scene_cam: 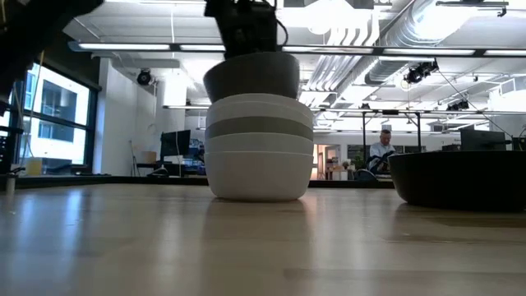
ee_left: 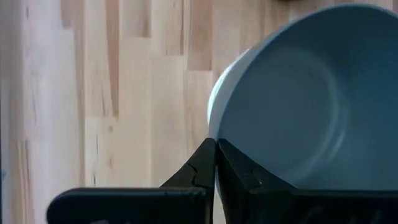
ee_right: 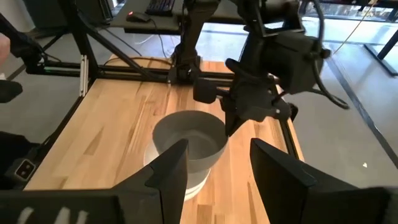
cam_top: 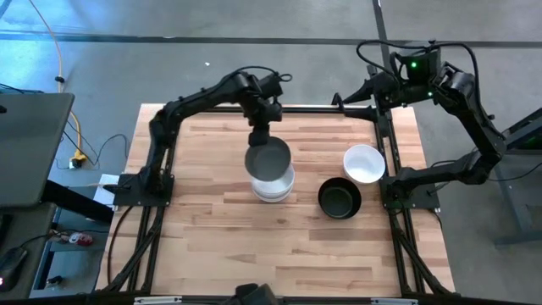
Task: Nest bowls inside each other
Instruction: Stack the dark gray bowl on top of the white bowl
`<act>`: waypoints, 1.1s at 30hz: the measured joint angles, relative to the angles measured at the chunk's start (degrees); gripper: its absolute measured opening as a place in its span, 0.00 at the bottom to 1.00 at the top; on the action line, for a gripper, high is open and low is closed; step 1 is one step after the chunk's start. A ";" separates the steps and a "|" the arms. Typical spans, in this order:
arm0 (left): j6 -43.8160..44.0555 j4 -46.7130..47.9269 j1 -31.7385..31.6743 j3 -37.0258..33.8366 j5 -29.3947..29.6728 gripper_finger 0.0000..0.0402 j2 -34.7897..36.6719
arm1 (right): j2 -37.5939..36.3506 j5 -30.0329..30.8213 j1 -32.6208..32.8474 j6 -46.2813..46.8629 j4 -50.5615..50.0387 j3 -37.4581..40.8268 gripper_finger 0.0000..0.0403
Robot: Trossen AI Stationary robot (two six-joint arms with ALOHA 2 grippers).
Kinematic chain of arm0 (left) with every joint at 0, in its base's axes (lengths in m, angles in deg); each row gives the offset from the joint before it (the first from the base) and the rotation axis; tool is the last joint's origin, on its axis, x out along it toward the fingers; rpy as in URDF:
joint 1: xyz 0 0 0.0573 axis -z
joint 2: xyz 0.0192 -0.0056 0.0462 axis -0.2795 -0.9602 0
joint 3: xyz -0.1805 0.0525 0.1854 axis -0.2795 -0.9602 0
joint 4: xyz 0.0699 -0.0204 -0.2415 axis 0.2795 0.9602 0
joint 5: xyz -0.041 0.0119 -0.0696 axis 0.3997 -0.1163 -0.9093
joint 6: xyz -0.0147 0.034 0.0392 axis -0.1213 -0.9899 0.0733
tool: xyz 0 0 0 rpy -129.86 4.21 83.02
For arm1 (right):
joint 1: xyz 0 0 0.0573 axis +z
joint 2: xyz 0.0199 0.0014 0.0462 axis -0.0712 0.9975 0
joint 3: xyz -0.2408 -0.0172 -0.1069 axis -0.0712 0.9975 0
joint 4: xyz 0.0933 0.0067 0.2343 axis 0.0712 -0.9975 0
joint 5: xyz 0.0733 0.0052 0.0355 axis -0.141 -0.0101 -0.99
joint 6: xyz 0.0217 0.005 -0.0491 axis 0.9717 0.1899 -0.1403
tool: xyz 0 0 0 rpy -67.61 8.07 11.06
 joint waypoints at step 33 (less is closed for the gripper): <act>-1.18 2.62 3.15 3.63 -4.81 0.01 -13.40 | 0.00 0.00 0.00 -2.29 -3.03 0.00 0.41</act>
